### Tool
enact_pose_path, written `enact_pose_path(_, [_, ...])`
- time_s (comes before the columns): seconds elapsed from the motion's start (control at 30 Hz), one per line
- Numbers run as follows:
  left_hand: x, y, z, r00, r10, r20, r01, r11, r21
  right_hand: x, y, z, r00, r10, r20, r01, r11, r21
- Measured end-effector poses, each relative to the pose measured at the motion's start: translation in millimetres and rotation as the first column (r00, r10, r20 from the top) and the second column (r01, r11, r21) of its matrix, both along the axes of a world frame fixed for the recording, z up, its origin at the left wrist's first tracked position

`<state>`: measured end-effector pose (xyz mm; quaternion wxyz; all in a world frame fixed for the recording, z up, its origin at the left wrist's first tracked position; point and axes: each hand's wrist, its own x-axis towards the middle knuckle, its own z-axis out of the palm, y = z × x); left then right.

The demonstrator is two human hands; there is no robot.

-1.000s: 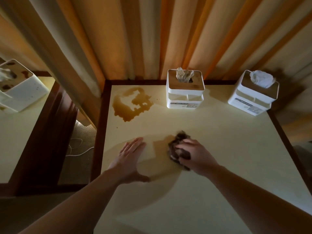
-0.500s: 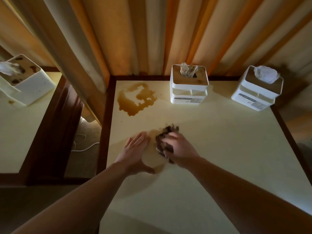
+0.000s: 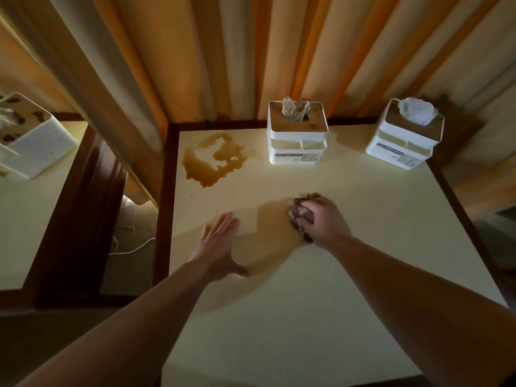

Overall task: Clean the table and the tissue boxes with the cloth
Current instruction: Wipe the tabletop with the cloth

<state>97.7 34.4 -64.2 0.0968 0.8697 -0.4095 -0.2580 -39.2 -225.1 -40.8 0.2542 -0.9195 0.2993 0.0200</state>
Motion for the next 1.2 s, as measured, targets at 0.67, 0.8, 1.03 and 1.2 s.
enact_pose_path(0.67, [-20,-4,9,0.998,0.047,-0.041,-0.042,0.994,0.103,-145,-25,-12,0.987,-0.158,-0.025,0.155,0.983,-0.093])
enact_pose_path(0.8, [-26,-8,12,0.995,0.089,-0.042,-0.085,0.991,0.103,-92,-21,-7,0.979,-0.205,0.012,0.205,0.979,-0.015])
enact_pose_path(1.03, [-35,2,5,0.991,0.134,-0.024,-0.133,0.989,0.063,-143,44,-7,0.994,0.092,0.05,-0.094,0.995,0.038])
enact_pose_path(1.2, [-55,18,-5,0.973,0.232,0.012,-0.232,0.972,-0.022,-212,17,-9,0.997,0.075,-0.019,-0.075,0.997,-0.006])
